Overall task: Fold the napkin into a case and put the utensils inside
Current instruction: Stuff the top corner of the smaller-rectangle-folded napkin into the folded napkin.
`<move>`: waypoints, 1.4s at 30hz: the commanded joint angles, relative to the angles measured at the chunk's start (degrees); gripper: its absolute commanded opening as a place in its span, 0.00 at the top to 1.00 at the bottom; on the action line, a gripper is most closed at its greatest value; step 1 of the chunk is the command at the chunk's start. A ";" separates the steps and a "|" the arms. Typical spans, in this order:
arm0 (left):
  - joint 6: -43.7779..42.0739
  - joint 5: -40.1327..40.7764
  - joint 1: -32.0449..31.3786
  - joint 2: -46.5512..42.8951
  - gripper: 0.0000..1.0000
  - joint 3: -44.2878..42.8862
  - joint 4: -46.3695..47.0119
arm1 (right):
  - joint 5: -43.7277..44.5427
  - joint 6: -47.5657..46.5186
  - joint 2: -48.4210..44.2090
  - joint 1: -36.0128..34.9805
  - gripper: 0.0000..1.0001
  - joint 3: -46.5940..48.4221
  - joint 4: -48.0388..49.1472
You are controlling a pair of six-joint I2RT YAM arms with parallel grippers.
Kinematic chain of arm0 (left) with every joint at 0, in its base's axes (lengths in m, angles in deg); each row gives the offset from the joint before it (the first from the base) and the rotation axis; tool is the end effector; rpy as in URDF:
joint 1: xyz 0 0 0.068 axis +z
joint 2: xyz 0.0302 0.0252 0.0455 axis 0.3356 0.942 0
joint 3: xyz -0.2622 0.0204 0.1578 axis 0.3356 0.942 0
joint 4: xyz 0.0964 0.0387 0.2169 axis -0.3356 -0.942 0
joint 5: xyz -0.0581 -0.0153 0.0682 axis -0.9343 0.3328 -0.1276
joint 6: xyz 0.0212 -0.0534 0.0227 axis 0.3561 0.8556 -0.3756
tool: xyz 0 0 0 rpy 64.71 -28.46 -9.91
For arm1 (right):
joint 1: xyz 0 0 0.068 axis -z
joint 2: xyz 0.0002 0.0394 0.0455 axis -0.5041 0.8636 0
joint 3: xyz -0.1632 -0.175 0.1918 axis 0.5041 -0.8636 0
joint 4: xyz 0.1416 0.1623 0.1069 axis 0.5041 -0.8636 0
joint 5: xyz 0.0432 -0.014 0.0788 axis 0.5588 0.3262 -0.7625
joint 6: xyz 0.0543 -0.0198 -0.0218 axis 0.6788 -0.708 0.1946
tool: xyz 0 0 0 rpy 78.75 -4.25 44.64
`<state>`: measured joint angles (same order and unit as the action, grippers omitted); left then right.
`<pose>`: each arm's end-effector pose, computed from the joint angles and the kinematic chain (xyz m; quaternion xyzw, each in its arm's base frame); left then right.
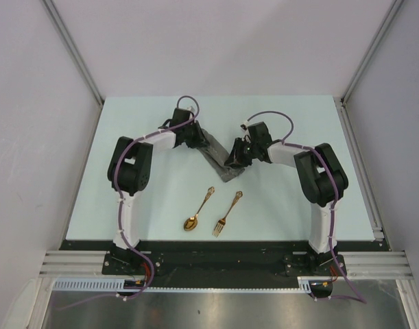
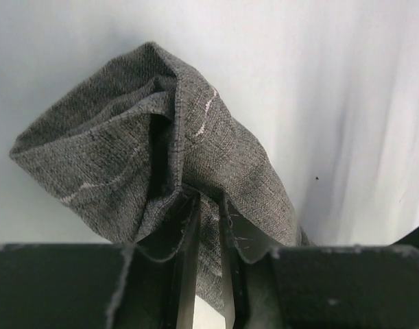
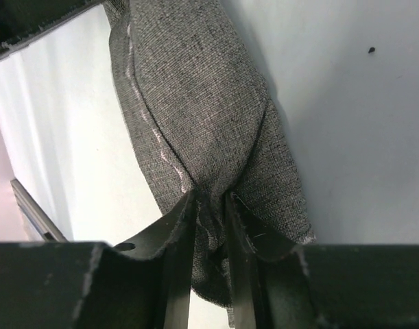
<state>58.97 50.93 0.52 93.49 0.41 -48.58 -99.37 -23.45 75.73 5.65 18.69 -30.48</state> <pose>0.4565 -0.1723 0.1808 -0.0788 0.9127 -0.2942 0.2723 0.3810 0.1978 0.1849 -0.0271 0.9091 0.3586 0.2101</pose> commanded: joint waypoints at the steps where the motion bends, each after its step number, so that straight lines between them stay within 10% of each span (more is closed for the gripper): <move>1: -1.40 0.73 0.90 1.90 0.78 -3.72 -2.99 | 1.38 -4.99 -2.19 0.71 0.68 5.82 -3.10; 16: -1.84 2.93 1.43 -0.11 0.81 0.23 -1.67 | -1.42 -0.18 14.15 1.95 0.61 32.10 -0.84; 34: -2.63 2.14 1.78 -1.61 0.81 2.43 -0.35 | -8.20 15.38 29.36 -1.39 0.92 40.11 15.00; 42: -5.18 -1.45 2.13 -6.97 0.61 0.33 -0.09 | -8.81 16.61 34.46 -2.01 0.92 43.80 15.53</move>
<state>57.20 50.21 1.26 92.53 1.51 -47.02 -106.91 -8.15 107.49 4.17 59.78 -17.52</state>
